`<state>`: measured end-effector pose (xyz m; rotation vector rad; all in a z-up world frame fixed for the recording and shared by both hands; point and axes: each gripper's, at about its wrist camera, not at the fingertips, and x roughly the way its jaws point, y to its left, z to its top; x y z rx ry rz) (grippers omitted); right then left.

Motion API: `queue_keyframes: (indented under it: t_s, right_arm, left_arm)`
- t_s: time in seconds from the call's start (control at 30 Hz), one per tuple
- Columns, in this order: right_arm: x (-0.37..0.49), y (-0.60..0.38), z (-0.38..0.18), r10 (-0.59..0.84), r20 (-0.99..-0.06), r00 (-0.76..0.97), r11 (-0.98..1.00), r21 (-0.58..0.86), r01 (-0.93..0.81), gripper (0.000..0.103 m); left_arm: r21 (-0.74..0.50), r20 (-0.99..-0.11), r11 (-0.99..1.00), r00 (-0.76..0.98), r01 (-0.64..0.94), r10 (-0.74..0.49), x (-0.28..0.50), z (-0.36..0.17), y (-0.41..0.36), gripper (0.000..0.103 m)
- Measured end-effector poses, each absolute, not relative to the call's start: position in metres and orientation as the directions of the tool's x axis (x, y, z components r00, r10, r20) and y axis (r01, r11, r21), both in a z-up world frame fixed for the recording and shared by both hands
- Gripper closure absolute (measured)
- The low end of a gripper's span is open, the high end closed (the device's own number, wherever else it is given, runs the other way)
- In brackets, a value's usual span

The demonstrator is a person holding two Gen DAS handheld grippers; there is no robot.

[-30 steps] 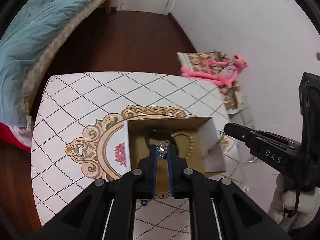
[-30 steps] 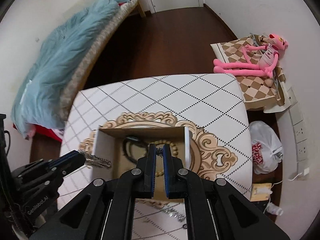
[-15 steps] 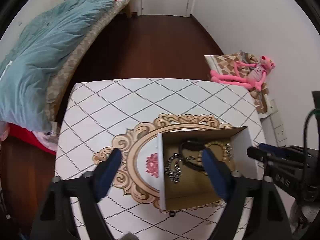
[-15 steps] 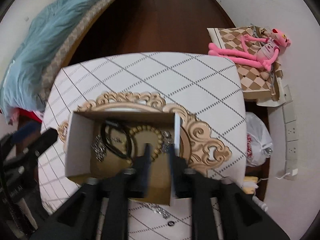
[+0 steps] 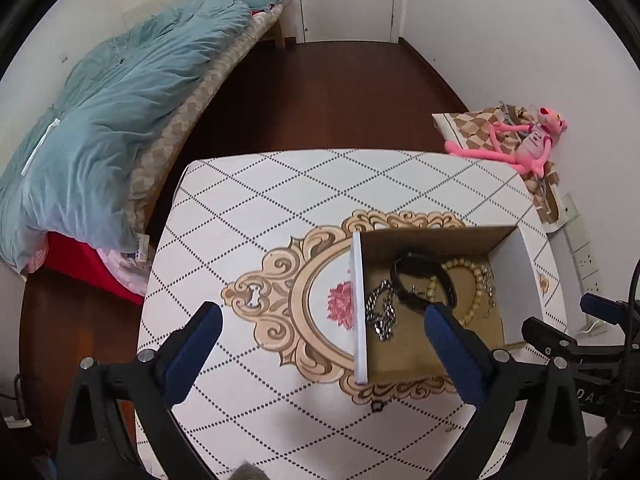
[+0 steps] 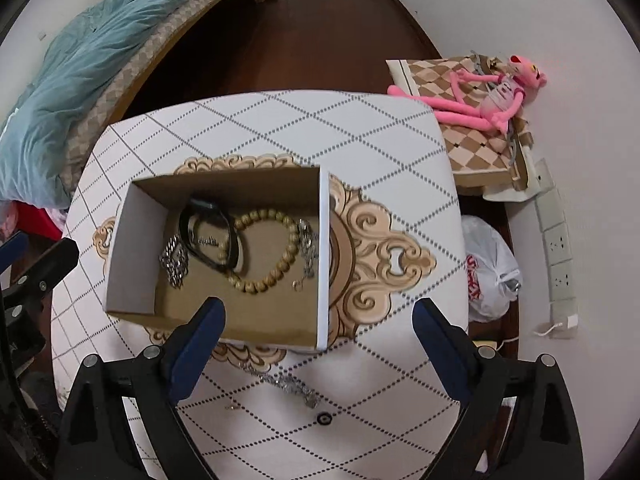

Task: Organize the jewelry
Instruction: 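Lift both tools out of the box and move back over the table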

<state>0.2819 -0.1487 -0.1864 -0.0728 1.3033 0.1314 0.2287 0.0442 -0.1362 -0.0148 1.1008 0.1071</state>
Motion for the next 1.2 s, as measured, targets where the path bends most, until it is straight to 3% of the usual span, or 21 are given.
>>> queue_keyframes:
  t_s: [0.1, 0.73, 1.2]
  right_arm:
    - [0.274, -0.149, -0.188, 0.042, -0.961, 0.275, 0.991, 0.006, -0.132, 0.002]
    - [0.232, -0.143, -0.121, 0.018, -0.893, 0.449, 0.988, -0.053, -0.146, 0.002]
    - [0.193, -0.142, -0.08, 0.061, -0.854, 0.517, 0.99, -0.013, -0.138, 0.001]
  left_arm:
    - [0.053, -0.891, 0.995, 0.445, -0.09, 0.088, 0.223, -0.137, 0.041, 0.0]
    - [0.07, -0.847, 0.992, 0.52, -0.103, 0.113, 0.183, -0.091, 0.032, 0.0]
    - [0.088, -0.804, 0.985, 0.573, -0.147, 0.157, 0.15, -0.055, 0.032, 0.0]
